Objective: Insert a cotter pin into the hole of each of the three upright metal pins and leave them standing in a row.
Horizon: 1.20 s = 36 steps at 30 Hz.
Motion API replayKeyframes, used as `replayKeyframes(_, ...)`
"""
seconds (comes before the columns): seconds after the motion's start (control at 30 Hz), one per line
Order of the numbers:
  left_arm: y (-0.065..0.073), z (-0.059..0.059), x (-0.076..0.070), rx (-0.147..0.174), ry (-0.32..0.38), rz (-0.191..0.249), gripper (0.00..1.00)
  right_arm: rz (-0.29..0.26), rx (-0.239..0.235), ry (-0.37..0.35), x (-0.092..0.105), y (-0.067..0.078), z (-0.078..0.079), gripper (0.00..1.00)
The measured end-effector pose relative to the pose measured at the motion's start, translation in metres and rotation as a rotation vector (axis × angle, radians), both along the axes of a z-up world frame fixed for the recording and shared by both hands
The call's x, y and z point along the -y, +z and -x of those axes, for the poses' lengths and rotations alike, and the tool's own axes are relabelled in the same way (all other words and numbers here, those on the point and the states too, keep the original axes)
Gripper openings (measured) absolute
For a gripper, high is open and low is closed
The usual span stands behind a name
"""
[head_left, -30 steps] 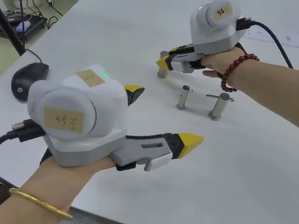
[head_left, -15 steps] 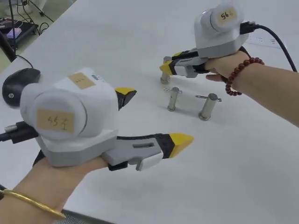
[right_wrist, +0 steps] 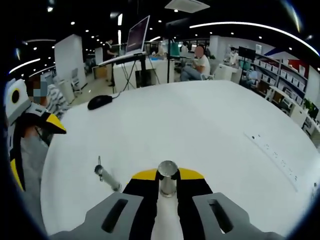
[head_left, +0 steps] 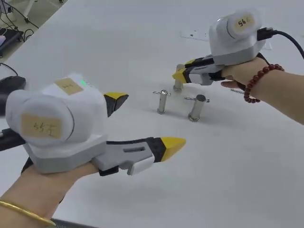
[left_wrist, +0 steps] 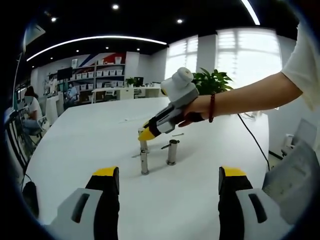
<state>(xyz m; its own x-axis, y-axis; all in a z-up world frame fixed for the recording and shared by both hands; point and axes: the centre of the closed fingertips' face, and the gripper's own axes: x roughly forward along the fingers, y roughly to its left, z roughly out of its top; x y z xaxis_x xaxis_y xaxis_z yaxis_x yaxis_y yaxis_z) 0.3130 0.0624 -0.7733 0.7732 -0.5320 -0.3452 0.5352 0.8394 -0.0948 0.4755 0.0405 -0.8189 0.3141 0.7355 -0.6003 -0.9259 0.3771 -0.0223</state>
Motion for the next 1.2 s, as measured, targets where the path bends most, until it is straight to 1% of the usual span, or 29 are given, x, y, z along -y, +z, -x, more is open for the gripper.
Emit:
replayKeyframes(0.1, -0.001, 0.001, 0.002, -0.003, -0.007, 0.000, 0.81, 0.005, 0.002, -0.009, 0.010, -0.001, -0.002, 0.14)
replayKeyframes(0.3, -0.003, 0.002, 0.005, -0.010, -0.020, -0.005, 0.81, 0.002, 0.005, -0.037, 0.027, 0.004, 0.004, 0.14)
replayKeyframes(0.37, -0.003, 0.003, 0.006, -0.012, -0.022, -0.004, 0.81, 0.002, 0.005, -0.046, 0.031, 0.003, 0.003, 0.14)
replayKeyframes(0.43, -0.004, 0.003, 0.007, -0.013, -0.025, -0.002, 0.81, 0.002, 0.006, -0.056, 0.038, 0.004, 0.005, 0.14)
replayKeyframes(0.5, -0.004, 0.003, 0.007, -0.014, -0.026, -0.002, 0.81, 0.003, 0.006, -0.062, 0.041, 0.004, 0.004, 0.14)
replayKeyframes(0.57, -0.004, 0.003, 0.007, -0.014, -0.028, -0.002, 0.81, 0.007, 0.012, -0.068, 0.047, 0.005, 0.006, 0.14)
replayKeyframes(0.77, -0.004, 0.004, 0.008, -0.013, -0.030, -0.003, 0.81, 0.016, 0.024, -0.070, 0.060, 0.009, 0.017, 0.14)
replayKeyframes(0.87, -0.004, 0.005, 0.007, -0.013, -0.030, -0.004, 0.81, 0.028, 0.029, -0.065, 0.066, 0.008, 0.021, 0.14)
replayKeyframes(1.2, -0.004, 0.006, 0.009, -0.010, -0.037, -0.008, 0.80, 0.026, 0.015, -0.056, 0.085, 0.005, 0.051, 0.14)
